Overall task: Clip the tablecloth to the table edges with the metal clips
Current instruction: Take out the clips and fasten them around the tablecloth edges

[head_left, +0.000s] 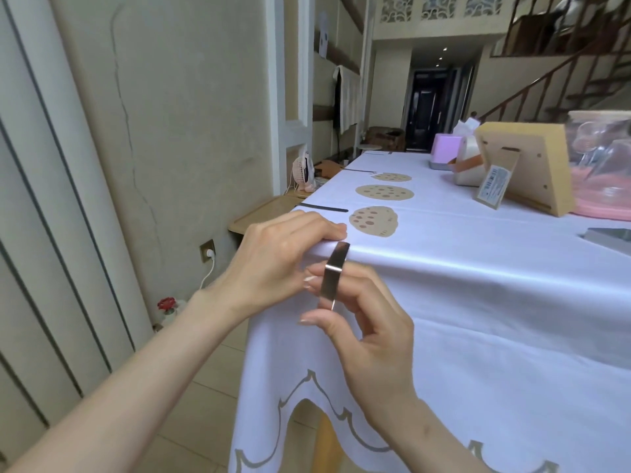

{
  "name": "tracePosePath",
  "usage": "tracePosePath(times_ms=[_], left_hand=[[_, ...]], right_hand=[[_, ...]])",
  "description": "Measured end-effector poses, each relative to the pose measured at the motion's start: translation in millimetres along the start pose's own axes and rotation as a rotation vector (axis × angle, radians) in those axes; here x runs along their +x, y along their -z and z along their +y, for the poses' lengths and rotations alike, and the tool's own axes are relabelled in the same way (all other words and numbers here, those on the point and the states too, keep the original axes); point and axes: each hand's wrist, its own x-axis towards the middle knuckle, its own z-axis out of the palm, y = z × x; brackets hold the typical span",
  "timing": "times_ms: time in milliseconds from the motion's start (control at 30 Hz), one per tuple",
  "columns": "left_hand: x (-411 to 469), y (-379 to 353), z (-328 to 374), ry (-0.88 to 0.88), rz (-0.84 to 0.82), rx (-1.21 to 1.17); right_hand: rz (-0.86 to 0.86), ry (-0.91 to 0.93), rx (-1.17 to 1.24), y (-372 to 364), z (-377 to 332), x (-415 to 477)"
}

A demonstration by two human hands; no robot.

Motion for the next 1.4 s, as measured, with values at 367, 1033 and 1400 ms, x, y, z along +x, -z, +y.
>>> tracePosePath(times_ms=[367,1033,1400], left_hand=[[-0.5,0.8,1.5,0.029,0.005,-0.089],[-1.6,-1.2,1.4,0.044,-0.024,-0.186],[-1.8,-1.1,1.0,0.053,-0.032,-0.173]], right_hand=[[0.243,0.321,-0.255,-7.3,12.5,11.0],[0.278,0.633,-0.653,-0.6,49.3,8.1],[0.197,0.699,-0.582,12.5,38.8,22.8]])
